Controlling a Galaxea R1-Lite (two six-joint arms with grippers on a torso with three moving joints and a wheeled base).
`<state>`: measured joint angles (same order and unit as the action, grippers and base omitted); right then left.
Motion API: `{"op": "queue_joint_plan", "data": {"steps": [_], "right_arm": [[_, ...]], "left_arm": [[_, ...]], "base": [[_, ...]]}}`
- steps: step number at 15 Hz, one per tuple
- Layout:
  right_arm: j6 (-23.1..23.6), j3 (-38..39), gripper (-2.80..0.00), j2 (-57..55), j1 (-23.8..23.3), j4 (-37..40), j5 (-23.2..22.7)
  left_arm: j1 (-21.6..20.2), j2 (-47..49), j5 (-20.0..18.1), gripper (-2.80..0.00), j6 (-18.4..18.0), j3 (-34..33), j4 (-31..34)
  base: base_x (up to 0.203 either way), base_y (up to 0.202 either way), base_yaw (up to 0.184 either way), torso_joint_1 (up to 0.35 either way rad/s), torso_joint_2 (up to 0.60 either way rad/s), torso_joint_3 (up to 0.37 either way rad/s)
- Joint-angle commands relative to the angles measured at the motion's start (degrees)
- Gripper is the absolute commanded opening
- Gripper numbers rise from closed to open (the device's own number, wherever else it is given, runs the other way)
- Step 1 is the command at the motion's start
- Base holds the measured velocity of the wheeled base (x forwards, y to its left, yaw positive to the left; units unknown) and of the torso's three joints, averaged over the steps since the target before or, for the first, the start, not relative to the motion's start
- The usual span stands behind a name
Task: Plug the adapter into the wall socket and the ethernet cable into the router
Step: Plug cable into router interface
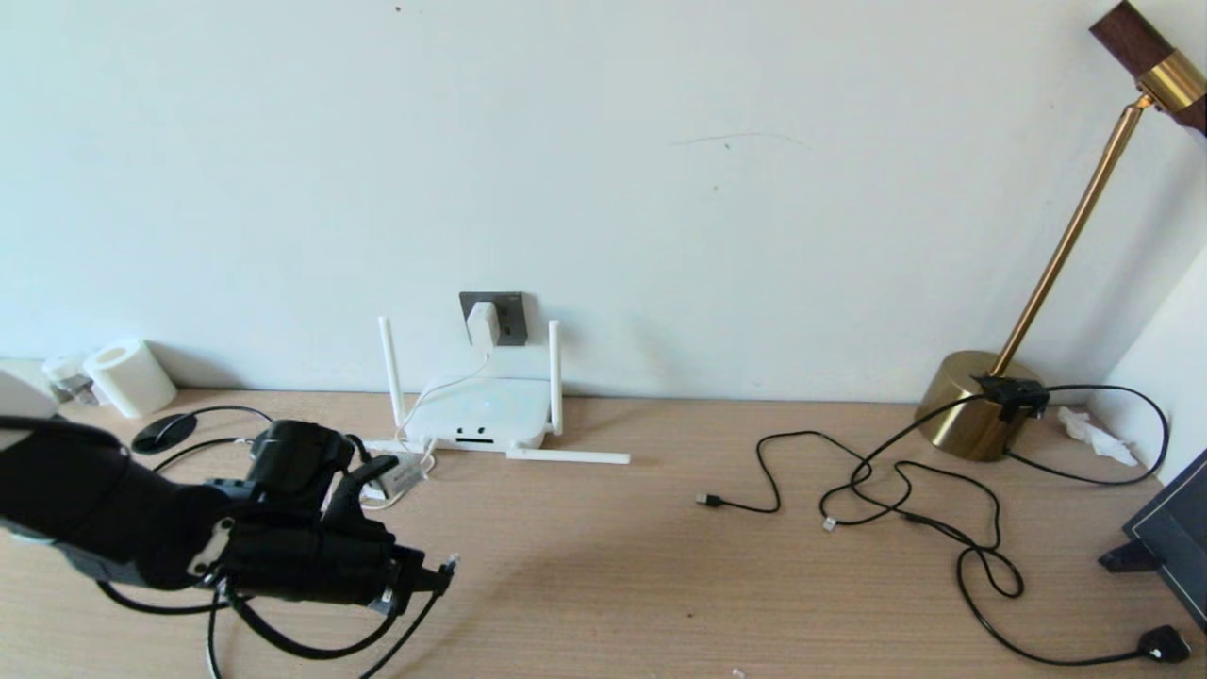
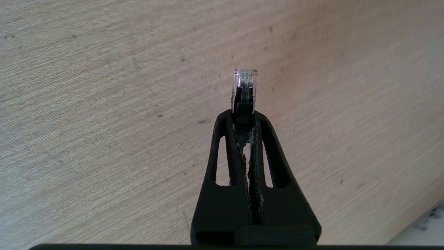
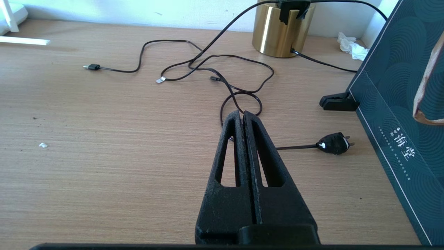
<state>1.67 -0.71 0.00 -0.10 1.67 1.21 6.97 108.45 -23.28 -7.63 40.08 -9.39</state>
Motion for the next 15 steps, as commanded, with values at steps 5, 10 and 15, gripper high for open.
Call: {"op": "queue_joint_plan", "data": {"steps": [5, 10, 15], "right_arm": [[0.09, 0.00, -2.80, -0.09, 0.01, 0.00, 0.02], [0.00, 0.00, -2.80, -0.09, 0.01, 0.00, 0.02], [0.00, 0.00, -2.80, -0.09, 0.01, 0.00, 0.02]], "left_arm": [[4.21, 4.64, 13.92, -2.80, 12.52, 9.18, 5.43], [8.37, 5.16, 18.02, -2.80, 22.29, 21.22, 21.16], [11.28, 5.37, 23.02, -2.80, 32.19, 29.23, 31.21]], "base": [[0.000, 0.000, 0.000, 0.000, 0.00, 0.000], [0.000, 0.000, 0.000, 0.000, 0.00, 0.000], [0.000, 0.000, 0.000, 0.000, 0.00, 0.000]]}}
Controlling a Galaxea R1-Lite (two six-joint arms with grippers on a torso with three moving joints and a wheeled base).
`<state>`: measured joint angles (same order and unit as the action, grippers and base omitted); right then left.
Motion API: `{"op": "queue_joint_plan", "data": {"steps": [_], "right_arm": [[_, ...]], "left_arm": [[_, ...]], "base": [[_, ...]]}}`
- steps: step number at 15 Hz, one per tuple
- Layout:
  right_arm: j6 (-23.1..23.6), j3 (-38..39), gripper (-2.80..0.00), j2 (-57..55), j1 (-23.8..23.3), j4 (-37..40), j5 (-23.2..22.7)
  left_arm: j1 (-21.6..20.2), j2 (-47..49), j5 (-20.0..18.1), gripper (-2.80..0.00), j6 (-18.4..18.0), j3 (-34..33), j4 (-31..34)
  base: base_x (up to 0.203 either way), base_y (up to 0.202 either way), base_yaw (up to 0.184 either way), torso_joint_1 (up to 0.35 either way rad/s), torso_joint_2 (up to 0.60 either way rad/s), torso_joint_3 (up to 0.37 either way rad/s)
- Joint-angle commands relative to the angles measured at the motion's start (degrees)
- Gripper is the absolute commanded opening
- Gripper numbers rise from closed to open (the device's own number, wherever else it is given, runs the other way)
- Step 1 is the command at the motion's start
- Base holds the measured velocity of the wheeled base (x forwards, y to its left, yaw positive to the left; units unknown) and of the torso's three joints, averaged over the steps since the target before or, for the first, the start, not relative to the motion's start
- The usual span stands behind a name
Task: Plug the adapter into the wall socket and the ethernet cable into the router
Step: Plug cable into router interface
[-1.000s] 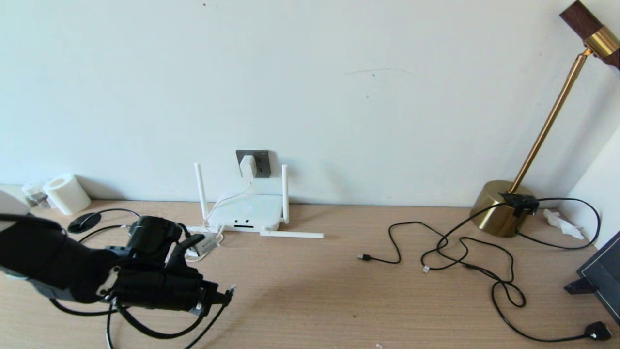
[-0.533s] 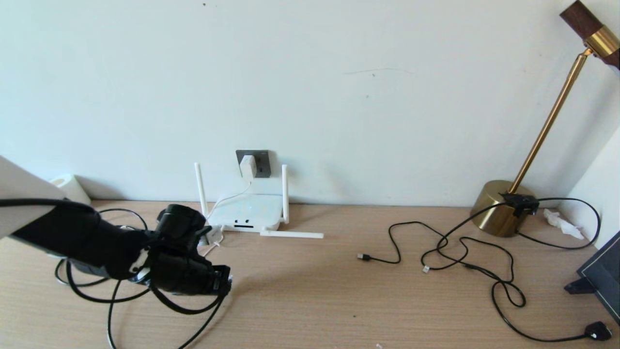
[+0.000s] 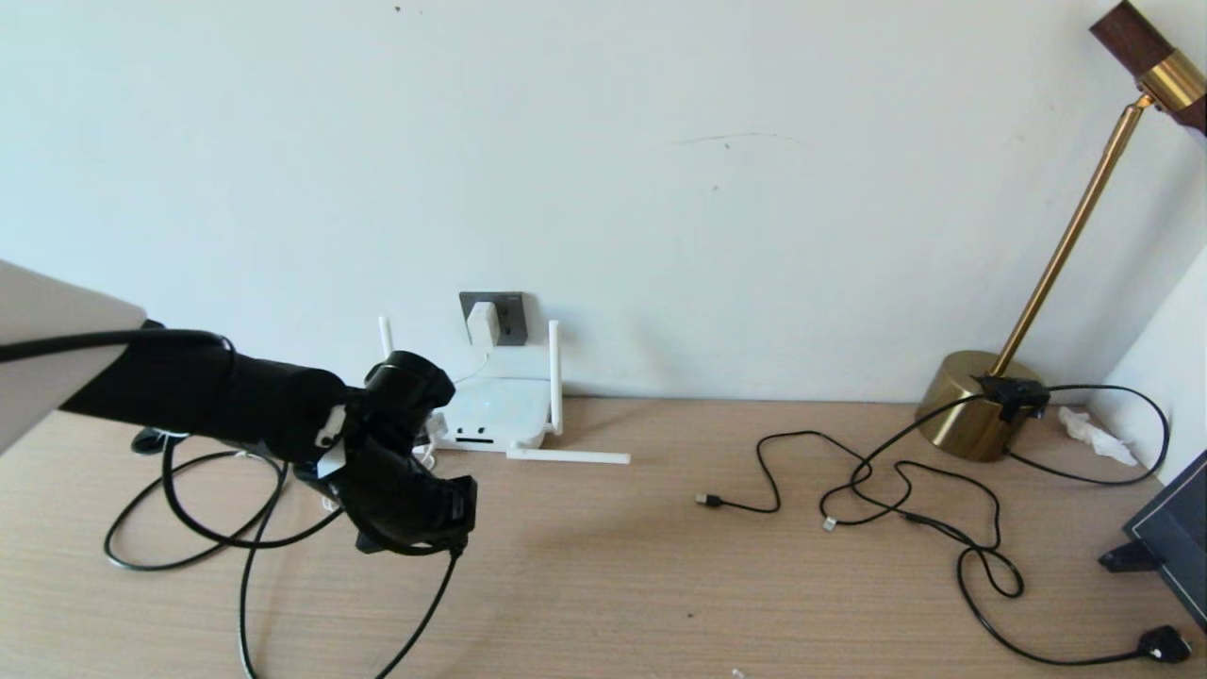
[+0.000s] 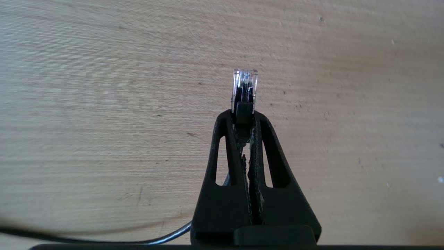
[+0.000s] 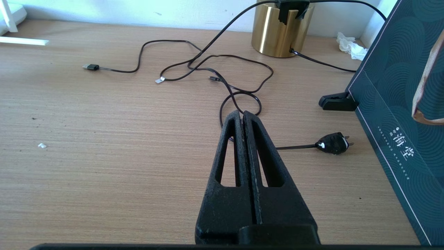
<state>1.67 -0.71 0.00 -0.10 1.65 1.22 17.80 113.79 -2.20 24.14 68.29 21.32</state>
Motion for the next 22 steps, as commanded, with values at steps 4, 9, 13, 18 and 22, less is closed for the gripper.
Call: {"op": "queue_joint_plan", "data": {"steps": [4, 9, 13, 18, 22], "right_arm": [[0.08, 0.00, -2.80, -0.09, 0.01, 0.02, -0.01], [0.00, 0.00, -2.80, -0.09, 0.01, 0.02, 0.01], [0.08, 0.00, -2.80, -0.09, 0.01, 0.02, 0.01], [0.00, 0.00, -2.80, -0.09, 0.01, 0.02, 0.01], [0.00, 0.00, -2.80, -0.09, 0.01, 0.02, -0.07]], "left_arm": [[0.48, 1.00, 3.78, -2.80, 1.51, 1.59, 0.56], [-0.24, 3.84, 5.61, -2.80, 1.45, 4.36, -0.19], [-2.51, 7.97, 5.64, -2.80, -1.43, 8.46, -0.31], [-6.41, 12.17, 5.63, -2.80, -6.85, 14.89, -0.24], [-8.04, 12.76, 5.28, -2.80, -10.90, 17.61, 0.31]], "base": [[0.000, 0.000, 0.000, 0.000, 0.00, 0.000], [0.000, 0.000, 0.000, 0.000, 0.00, 0.005], [0.000, 0.000, 0.000, 0.000, 0.00, 0.000], [0.000, 0.000, 0.000, 0.000, 0.00, 0.000], [0.000, 0.000, 0.000, 0.000, 0.00, 0.000]]}}
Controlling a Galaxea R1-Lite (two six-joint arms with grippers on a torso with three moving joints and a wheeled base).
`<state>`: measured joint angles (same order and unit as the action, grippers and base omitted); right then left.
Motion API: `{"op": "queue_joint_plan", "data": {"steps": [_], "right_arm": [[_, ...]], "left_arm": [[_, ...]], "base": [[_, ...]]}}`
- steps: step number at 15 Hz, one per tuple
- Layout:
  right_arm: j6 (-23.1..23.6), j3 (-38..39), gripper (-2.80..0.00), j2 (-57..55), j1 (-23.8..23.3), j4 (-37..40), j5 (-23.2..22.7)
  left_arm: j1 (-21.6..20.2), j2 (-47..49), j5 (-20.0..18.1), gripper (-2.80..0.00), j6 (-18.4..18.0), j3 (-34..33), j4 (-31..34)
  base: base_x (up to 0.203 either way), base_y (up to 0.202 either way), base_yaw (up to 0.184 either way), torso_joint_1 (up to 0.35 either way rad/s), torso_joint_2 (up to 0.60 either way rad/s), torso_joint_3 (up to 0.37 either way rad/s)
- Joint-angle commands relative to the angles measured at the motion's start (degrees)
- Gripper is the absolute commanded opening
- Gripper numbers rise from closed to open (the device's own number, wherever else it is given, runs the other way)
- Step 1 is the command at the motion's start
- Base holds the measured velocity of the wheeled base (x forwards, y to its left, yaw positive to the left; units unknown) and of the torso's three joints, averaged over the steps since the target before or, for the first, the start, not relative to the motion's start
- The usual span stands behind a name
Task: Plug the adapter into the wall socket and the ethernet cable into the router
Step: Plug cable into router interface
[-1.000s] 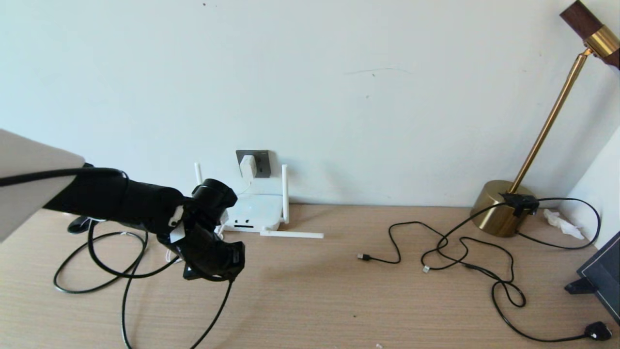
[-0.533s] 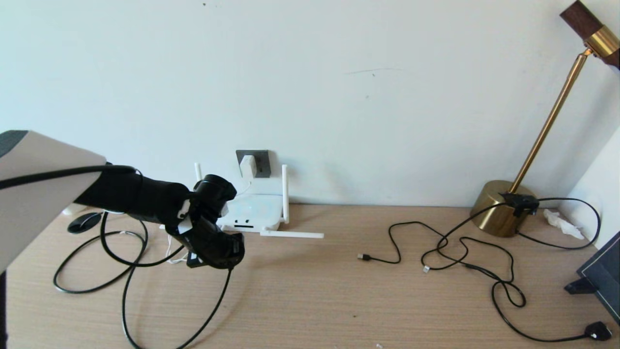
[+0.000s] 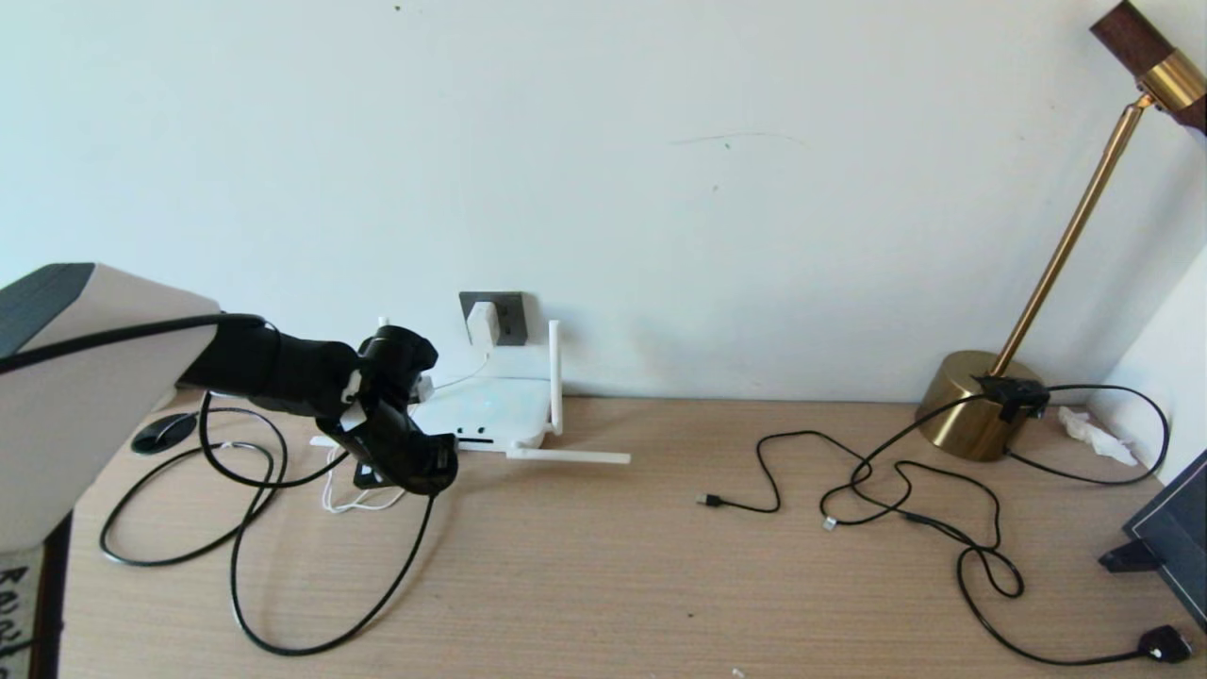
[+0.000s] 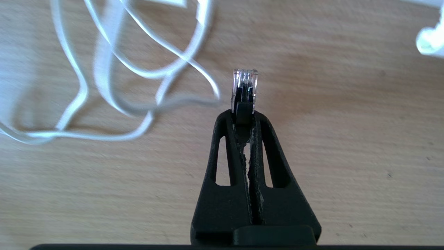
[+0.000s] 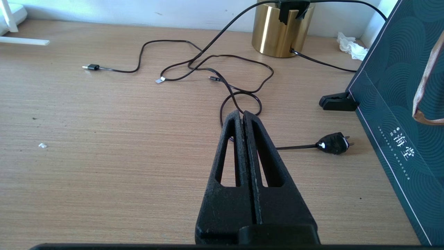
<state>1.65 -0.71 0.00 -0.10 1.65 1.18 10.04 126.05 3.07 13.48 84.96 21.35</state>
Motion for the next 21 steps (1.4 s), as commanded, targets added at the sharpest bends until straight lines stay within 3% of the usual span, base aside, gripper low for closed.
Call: {"op": "queue_joint_plan", "data": {"steps": [1, 5, 21], "right_arm": [[0.09, 0.00, -2.80, -0.09, 0.01, 0.02, 0.05], [0.11, 0.00, -2.80, -0.09, 0.01, 0.02, 0.05], [0.07, 0.00, -2.80, -0.04, 0.01, 0.02, 0.05]], "left_arm": [[-0.29, 0.73, 0.01, -2.80, -0.74, 1.33, 0.38], [-0.21, 1.48, 0.01, -2.80, -3.34, 3.11, 0.42], [0.19, 4.77, 0.10, -2.80, -3.72, 9.61, 0.71]], "base": [[0.000, 0.000, 0.000, 0.000, 0.00, 0.000], [0.000, 0.000, 0.000, 0.000, 0.00, 0.000], [0.000, 0.000, 0.000, 0.000, 0.00, 0.000]]}}
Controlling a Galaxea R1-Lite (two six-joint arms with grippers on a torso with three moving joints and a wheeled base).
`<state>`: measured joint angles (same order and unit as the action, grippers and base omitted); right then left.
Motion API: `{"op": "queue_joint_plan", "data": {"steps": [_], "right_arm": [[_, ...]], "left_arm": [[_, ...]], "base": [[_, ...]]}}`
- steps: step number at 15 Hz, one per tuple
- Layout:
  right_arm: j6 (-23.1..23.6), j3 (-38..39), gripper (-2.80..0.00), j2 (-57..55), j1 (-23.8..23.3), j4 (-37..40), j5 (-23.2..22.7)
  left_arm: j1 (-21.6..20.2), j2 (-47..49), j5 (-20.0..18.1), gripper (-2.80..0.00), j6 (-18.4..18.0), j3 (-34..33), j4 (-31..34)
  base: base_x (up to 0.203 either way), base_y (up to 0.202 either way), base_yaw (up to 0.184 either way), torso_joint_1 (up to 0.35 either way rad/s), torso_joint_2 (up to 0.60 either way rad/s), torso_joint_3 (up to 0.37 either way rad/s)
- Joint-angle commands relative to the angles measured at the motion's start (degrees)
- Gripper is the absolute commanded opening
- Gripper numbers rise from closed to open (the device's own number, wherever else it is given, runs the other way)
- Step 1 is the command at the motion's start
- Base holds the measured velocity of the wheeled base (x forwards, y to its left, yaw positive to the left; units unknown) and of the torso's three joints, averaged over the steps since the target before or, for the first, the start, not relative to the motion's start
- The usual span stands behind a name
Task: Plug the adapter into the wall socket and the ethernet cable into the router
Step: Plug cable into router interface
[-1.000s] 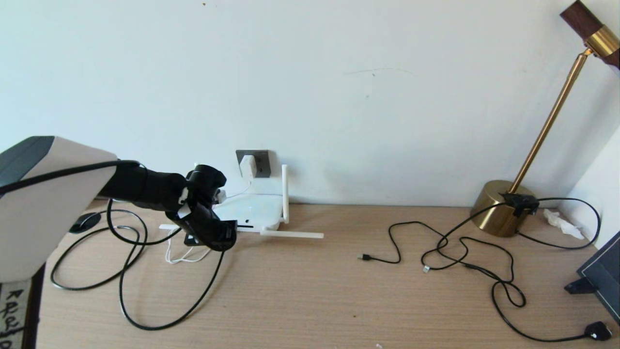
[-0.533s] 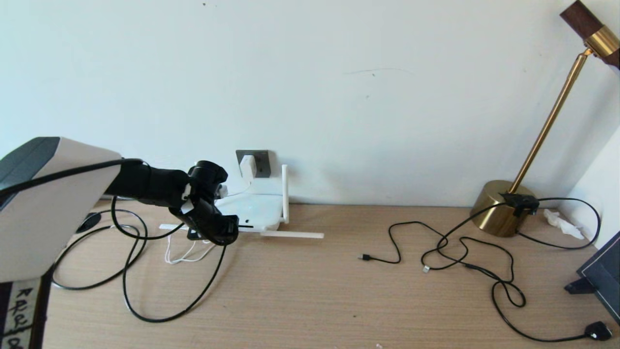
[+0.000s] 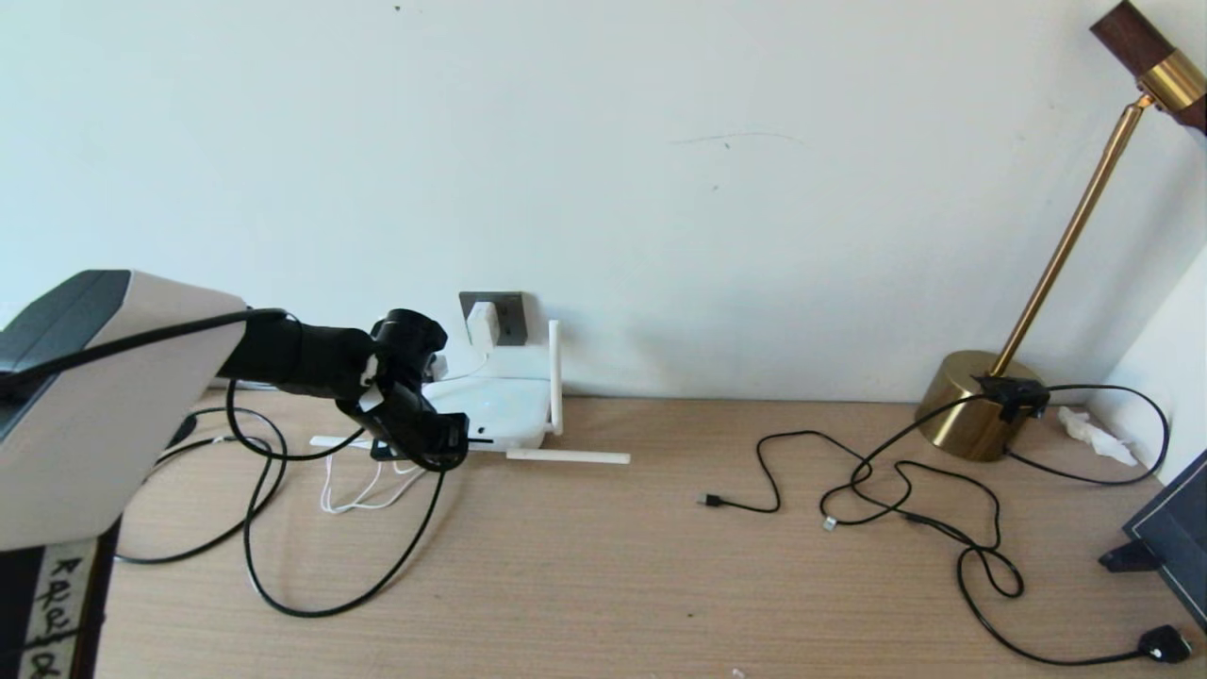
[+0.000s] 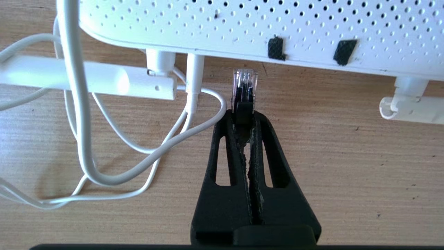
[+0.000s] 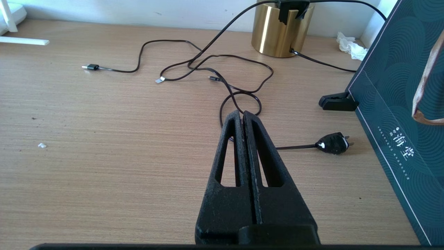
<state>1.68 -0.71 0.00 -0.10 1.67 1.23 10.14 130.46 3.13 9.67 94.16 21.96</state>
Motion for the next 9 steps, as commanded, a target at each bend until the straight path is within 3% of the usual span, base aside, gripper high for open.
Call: {"op": "queue_joint_plan", "data": {"steps": [1, 9], "right_arm": [[-0.01, 0.00, -2.80, -0.09, 0.01, 0.00, 0.00], [-0.01, 0.00, -2.80, -0.09, 0.01, 0.00, -0.05]], "left_arm": [[0.14, 0.66, 0.03, -2.80, 0.09, 0.48, 0.11], [0.58, 1.11, 0.12, -2.80, 0.09, 1.64, 0.11]], "base": [[0.000, 0.000, 0.000, 0.000, 0.00, 0.000], [0.000, 0.000, 0.000, 0.000, 0.00, 0.000]]}}
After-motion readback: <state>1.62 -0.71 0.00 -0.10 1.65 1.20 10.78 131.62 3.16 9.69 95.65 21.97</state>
